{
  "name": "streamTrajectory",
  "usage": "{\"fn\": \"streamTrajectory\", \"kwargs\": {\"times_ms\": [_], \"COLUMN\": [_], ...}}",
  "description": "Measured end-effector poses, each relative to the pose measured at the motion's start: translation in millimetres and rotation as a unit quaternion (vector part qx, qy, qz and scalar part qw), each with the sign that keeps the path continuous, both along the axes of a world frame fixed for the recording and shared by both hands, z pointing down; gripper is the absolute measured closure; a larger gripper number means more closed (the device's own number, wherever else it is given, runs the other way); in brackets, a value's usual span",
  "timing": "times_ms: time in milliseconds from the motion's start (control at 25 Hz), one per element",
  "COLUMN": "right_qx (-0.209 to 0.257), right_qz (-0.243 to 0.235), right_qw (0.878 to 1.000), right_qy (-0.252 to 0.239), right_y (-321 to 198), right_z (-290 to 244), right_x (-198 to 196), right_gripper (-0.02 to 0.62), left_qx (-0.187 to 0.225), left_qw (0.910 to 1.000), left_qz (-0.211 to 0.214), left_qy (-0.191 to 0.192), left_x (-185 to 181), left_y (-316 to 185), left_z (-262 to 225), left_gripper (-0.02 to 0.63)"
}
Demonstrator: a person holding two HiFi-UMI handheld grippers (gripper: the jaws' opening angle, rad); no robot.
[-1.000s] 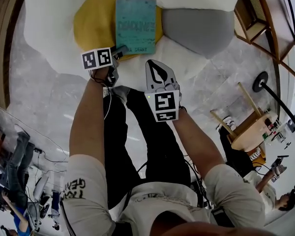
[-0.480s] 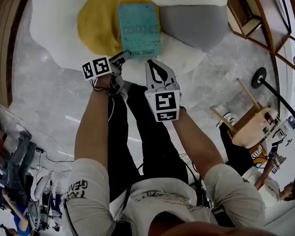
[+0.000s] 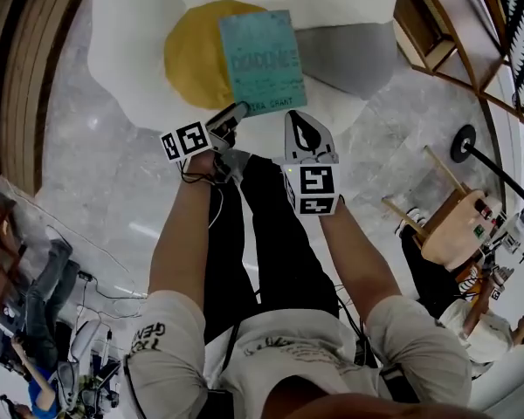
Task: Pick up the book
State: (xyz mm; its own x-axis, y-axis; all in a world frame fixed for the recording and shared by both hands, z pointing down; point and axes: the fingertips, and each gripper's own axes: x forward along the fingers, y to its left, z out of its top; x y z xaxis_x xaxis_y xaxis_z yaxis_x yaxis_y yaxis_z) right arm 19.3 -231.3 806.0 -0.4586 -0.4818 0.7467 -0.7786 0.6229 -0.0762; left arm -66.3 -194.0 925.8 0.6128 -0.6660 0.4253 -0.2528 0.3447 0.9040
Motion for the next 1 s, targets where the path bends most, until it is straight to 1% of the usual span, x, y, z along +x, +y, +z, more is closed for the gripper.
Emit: {"fn": "streamTrajectory", "kwargs": {"times_ms": [120,280,440,520,640,800,920,1000], "right_qx": [0.011,0.023,0.042,0.054,0.064,0.092,0.106,0.112], "right_qz": [0.008,0.007,0.002,0.001,0.009,0.012,0.015,0.016], "right_qw": [1.0,1.0,0.998,0.997,0.995,0.991,0.988,0.986], "right_qy": [-0.004,-0.012,-0.042,-0.055,-0.071,-0.095,-0.115,-0.125], "right_y": [-3.2,1.2,1.9,3.5,6.2,7.4,1.5,-0.8], "right_z": [-21.6,-57.2,-103.1,-127.8,-164.6,-215.6,-257.6,-285.7], "right_x": [-2.4,-17.3,-37.6,-49.7,-61.8,-77.3,-83.0,-79.8], "right_gripper": [0.571,0.571,0.571,0.571,0.571,0.571,0.571,0.571], "left_qx": [0.02,0.047,0.066,0.072,0.079,0.102,0.108,0.114], "left_qw": [0.9993,0.9961,0.9916,0.9888,0.9838,0.9764,0.9712,0.9673], "left_qz": [-0.032,-0.075,-0.111,-0.13,-0.161,-0.19,-0.212,-0.226], "left_qy": [0.006,0.003,-0.008,-0.011,-0.006,-0.013,-0.013,-0.008], "left_x": [-12.0,-39.1,-63.6,-76.4,-89.7,-107.8,-120.8,-127.4], "left_y": [-8.9,-13.1,-11.3,-4.5,8.0,18.2,20.2,21.6], "left_z": [-32.8,-83.3,-141.5,-171.8,-219.1,-282.3,-329.1,-361.8], "left_gripper": [0.433,0.433,0.433,0.433,0.433,0.433,0.433,0.433]}}
